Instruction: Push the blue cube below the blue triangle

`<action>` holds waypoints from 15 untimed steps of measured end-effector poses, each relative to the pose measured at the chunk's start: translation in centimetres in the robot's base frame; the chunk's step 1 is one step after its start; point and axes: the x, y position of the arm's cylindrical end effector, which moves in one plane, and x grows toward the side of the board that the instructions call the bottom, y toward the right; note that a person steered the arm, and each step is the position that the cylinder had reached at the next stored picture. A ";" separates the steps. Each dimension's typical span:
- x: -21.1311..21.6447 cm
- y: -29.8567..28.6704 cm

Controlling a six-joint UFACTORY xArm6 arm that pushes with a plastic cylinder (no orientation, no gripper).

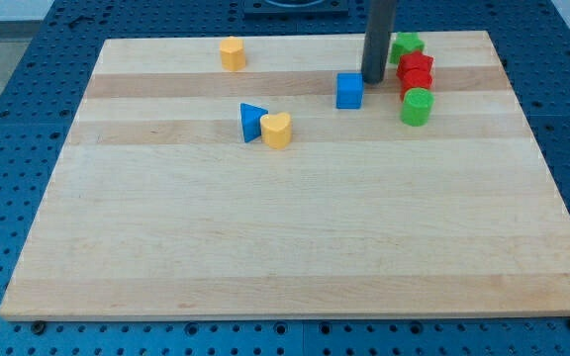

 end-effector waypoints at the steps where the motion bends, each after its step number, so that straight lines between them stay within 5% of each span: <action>1: 0.1 -1.3; 7: 4.8 -1.7; 12: 3.6 -10.2; 15: 8.1 -8.7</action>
